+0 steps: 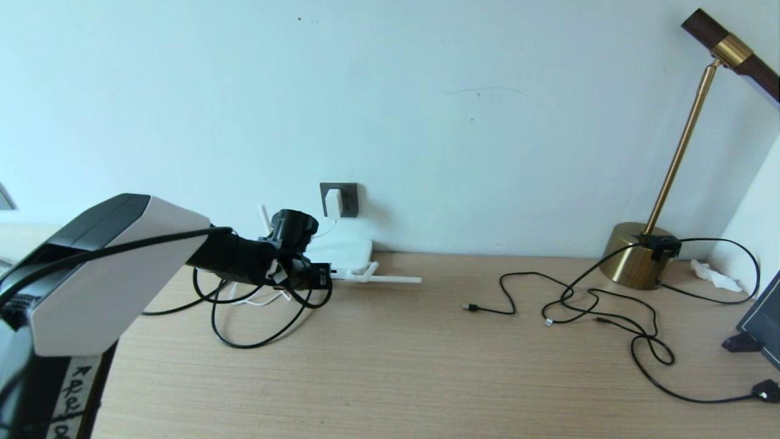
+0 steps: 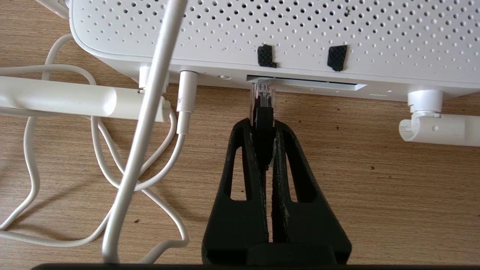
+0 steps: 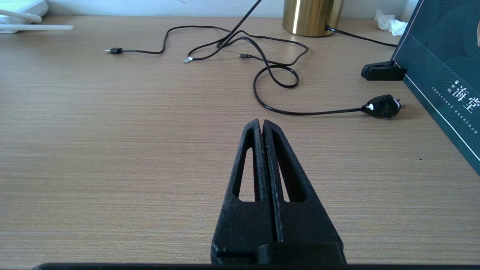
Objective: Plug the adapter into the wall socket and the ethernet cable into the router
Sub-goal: Plug cable into router interface
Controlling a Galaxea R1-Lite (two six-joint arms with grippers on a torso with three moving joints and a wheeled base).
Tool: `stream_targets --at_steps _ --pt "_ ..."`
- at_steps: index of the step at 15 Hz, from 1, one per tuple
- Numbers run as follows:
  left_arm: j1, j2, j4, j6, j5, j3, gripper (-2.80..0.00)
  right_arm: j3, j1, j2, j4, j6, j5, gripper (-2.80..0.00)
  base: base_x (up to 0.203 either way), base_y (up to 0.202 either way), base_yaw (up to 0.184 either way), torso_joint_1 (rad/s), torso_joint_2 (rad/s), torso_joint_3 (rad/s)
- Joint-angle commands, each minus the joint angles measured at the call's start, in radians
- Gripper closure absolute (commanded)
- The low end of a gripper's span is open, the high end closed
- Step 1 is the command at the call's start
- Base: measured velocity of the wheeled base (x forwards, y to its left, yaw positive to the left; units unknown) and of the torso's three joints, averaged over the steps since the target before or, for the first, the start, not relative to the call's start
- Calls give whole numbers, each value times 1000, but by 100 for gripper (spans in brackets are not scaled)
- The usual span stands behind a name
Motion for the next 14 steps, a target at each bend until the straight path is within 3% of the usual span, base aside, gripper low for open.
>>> stream_targets --at_steps 1,14 --pt "0 -2 1 -1 1 -1 0 0 1 1 1 0 0 0 0 0 0 0 0 0" --pt "-1 16 3 0 1 -36 0 0 -1 1 0 0 0 0 0 0 0 0 0 0"
